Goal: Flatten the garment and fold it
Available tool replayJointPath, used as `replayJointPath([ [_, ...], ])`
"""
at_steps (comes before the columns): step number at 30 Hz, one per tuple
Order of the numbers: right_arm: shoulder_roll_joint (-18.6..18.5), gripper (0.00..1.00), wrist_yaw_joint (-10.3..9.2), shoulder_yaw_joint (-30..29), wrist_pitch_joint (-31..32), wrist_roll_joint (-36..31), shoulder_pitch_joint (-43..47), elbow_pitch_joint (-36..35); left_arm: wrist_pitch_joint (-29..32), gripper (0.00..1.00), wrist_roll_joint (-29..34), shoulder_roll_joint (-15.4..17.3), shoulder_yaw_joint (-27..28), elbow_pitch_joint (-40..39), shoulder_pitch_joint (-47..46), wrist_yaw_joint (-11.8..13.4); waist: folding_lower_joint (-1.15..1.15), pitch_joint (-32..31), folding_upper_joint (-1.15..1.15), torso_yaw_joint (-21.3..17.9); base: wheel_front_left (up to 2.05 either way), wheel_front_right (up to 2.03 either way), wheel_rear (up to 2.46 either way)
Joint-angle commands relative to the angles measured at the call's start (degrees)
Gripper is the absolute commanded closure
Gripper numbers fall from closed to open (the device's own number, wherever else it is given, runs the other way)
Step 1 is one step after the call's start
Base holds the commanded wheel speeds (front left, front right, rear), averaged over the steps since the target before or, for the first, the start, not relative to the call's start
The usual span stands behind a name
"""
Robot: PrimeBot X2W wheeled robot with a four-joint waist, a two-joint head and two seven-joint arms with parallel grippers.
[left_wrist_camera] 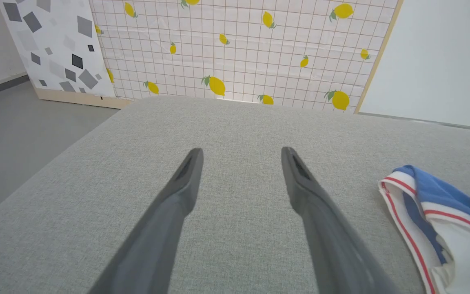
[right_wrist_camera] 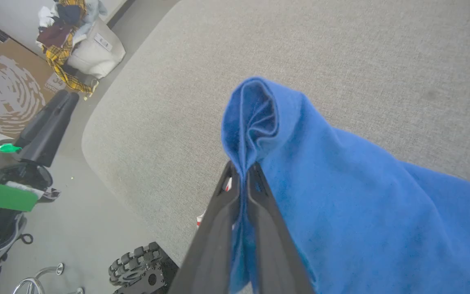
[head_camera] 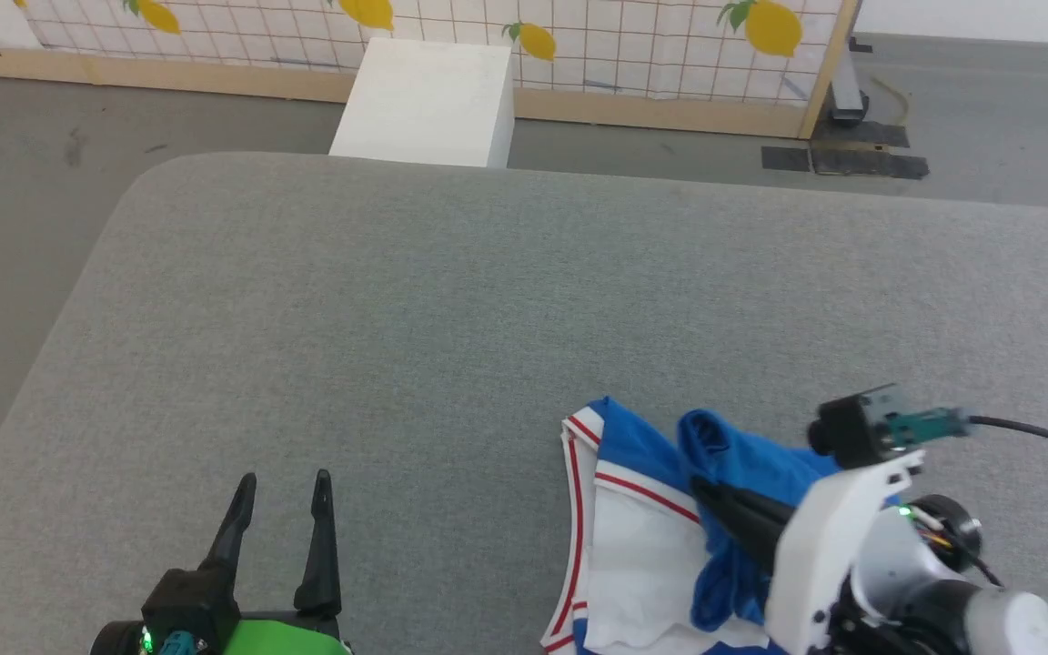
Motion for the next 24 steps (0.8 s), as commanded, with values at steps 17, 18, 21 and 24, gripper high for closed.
replayJointPath([
  [17, 0.8, 0.75, -0.08, 3.8, -2.9, -8.3, -10.2, 26.3, -0.5, 0.00, -0.2, -3.2, -2.3, 3.9, -4.8, -2.3, 0.00, 1.2, 0.00, 6.3, 0.00, 0.00, 0.00],
  [18, 0.8, 0.48, -0.08, 3.9, -3.3, -8.6, -10.5, 27.4, -0.5, 0.00, -0.1, -3.3, -2.4, 4.0, -4.9, -2.3, 0.00, 1.2, 0.00, 6.4, 0.00, 0.00, 0.00],
  [21, 0.8, 0.00, -0.08, 4.2, -5.0, -8.2, -11.7, 30.7, -0.5, 0.00, -0.1, -3.4, -2.4, 4.3, -4.9, -2.4, 0.00, 1.1, 0.00, 6.3, 0.00, 0.00, 0.00],
  [24, 0.8, 0.00, -0.08, 5.1, -6.0, -5.9, -12.9, 31.3, -0.5, 0.00, -0.1, -3.4, -2.3, 4.4, -4.9, -2.5, 0.00, 1.1, 0.00, 5.6, 0.00, 0.00, 0.00],
])
